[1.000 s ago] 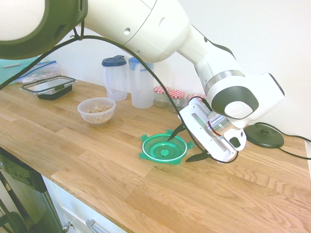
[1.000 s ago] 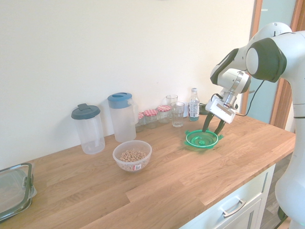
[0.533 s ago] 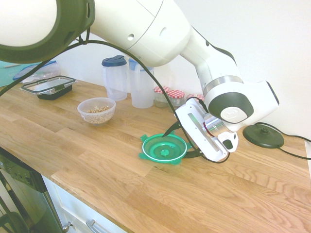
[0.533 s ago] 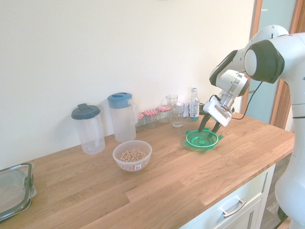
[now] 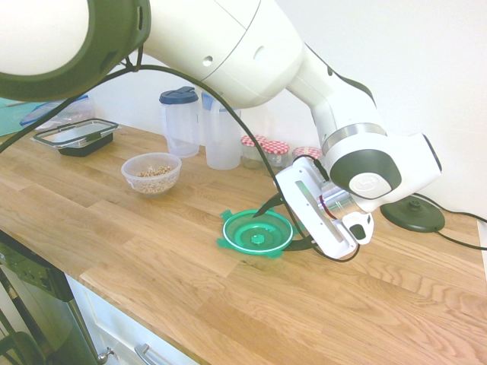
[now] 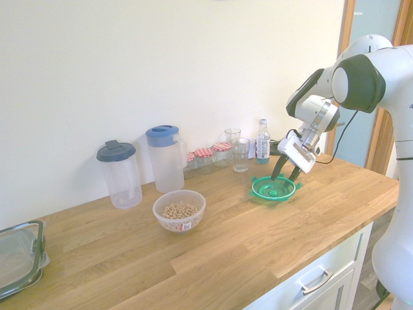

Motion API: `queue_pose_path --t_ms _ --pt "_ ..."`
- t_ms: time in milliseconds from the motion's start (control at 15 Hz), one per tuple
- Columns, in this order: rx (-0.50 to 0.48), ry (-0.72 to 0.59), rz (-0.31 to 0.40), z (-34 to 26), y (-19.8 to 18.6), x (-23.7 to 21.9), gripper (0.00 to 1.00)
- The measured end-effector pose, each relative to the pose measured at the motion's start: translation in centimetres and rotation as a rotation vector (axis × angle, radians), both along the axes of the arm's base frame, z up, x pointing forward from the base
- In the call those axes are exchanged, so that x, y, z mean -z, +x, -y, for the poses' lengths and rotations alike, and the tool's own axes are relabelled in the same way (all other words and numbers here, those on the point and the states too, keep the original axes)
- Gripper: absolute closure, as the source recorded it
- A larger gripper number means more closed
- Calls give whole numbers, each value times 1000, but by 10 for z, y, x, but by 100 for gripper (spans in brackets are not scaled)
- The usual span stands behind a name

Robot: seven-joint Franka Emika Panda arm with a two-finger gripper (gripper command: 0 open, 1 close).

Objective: Cover the lid of food container

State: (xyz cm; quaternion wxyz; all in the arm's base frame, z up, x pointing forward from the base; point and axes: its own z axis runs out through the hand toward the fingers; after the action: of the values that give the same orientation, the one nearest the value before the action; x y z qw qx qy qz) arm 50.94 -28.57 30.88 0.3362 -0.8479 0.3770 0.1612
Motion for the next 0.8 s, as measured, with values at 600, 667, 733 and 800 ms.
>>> queue_pose_path --t_ms 600,667,733,800 --pt "-9 2 -17 -4 3 13 100" --pt "-9 1 -17 -4 3 14 100" --pt "-9 0 -17 -4 3 14 100" --pt "-10 0 -17 -5 3 14 100"
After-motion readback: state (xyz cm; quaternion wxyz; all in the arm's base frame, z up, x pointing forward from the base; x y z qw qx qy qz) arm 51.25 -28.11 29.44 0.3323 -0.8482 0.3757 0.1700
